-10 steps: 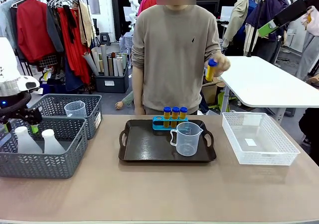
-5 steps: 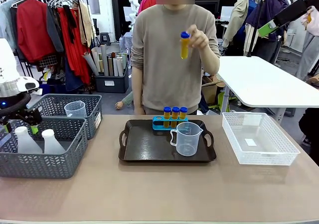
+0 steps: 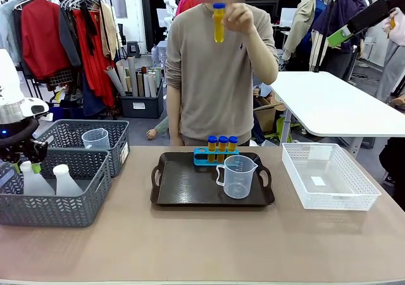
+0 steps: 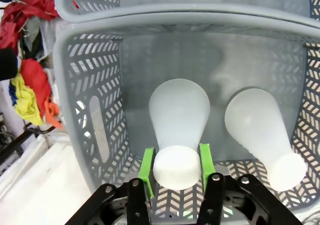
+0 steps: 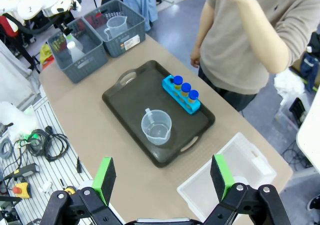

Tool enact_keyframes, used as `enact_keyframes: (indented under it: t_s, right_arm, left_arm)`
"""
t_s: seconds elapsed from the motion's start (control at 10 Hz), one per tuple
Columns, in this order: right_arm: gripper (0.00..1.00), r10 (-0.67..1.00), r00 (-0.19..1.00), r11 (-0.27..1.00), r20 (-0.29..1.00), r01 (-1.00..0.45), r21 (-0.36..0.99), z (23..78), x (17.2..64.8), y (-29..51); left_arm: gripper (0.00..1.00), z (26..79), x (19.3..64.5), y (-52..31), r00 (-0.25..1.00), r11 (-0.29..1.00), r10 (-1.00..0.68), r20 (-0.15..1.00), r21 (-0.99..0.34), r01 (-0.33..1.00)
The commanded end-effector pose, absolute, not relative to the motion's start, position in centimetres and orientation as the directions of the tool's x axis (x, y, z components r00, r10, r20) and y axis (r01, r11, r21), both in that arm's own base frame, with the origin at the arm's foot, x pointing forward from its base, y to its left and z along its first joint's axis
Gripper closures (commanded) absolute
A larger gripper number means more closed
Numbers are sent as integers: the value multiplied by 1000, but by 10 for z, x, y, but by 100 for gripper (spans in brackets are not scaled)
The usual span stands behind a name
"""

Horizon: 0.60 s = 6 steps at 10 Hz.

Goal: Prepare the laboratory tools.
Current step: Pick up one Small flask and place it on the Handle tray.

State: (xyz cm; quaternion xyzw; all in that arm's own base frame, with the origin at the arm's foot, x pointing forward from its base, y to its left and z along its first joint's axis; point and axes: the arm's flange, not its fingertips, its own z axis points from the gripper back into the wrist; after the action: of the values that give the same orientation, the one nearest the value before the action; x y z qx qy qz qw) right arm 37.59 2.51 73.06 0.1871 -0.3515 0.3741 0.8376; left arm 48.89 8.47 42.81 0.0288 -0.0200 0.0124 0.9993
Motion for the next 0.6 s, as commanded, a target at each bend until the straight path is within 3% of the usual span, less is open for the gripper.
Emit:
enact_keyframes:
  t_s: [0.0,0.3,0.5]
  right_arm:
    - [0,498,467,644,731,-763,49,732,375,25]
    - [0,498,467,644,731,-763,49,732,375,25]
    - [0,498,467,644,731,-763,49,732,375,25]
  left_arm:
    - [100,429,486,91,999,999,21,40,34,-22]
    - [100,440,483,90,999,999,31,43,29,-32]
    - [100,475,480,85,998,999,37,53,26,-38]
